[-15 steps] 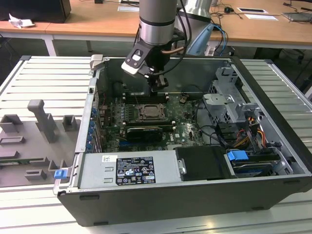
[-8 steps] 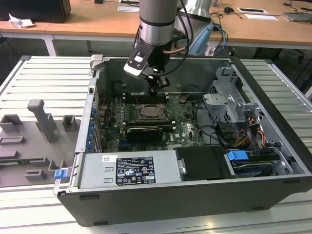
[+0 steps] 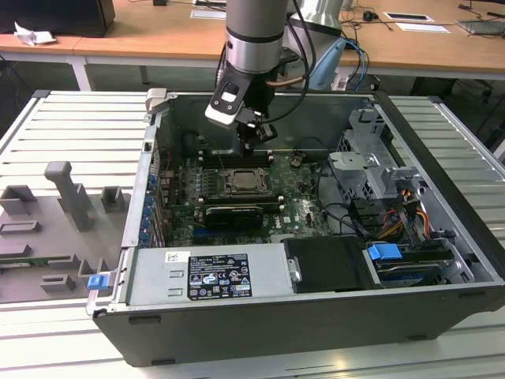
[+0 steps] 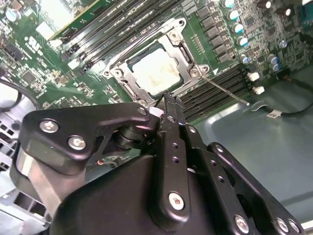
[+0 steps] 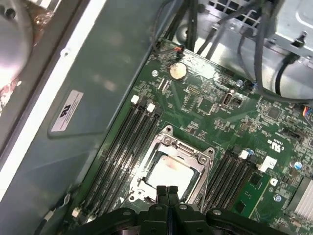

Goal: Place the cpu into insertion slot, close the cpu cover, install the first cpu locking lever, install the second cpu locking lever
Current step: 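Install the first cpu locking lever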

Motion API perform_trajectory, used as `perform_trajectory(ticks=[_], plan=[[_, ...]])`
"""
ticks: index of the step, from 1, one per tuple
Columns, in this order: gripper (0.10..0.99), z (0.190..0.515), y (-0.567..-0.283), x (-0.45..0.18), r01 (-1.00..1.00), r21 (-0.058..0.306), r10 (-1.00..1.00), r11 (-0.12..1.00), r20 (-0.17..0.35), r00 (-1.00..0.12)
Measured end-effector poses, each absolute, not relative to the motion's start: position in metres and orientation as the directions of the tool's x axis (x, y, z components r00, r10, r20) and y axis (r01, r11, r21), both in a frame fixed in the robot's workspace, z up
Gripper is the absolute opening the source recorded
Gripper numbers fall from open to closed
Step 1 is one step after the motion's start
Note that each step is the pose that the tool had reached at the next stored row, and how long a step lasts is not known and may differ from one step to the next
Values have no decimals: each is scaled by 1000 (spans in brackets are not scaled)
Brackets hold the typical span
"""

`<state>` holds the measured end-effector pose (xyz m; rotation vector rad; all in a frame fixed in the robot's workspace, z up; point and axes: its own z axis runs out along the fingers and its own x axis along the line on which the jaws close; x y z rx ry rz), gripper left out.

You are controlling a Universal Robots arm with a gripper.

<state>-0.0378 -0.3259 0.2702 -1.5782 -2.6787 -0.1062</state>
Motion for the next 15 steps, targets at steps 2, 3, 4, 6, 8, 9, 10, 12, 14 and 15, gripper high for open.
perform_trajectory(ticks=[2, 3, 4, 6, 8, 9, 10, 12, 14, 15], plan=[[106, 270, -326, -38, 859, 43, 856, 511, 61, -513], [106, 270, -326, -38, 852, 43, 850, 522, 61, -523], [106, 270, -326, -38, 847, 43, 845, 529, 61, -531], [106, 270, -326, -38, 838, 43, 836, 544, 61, -546], [106, 270, -326, -38, 825, 43, 823, 563, 61, -565], [106, 270, -326, -38, 815, 43, 812, 578, 61, -580], [106, 270, -326, -38, 806, 43, 804, 590, 61, -592], [106, 270, -326, -38, 786, 43, 784, 617, 61, -618], [106, 270, -326, -38, 774, 43, 772, 632, 61, -633], [106, 270, -326, -38, 766, 43, 764, 641, 61, -642]])
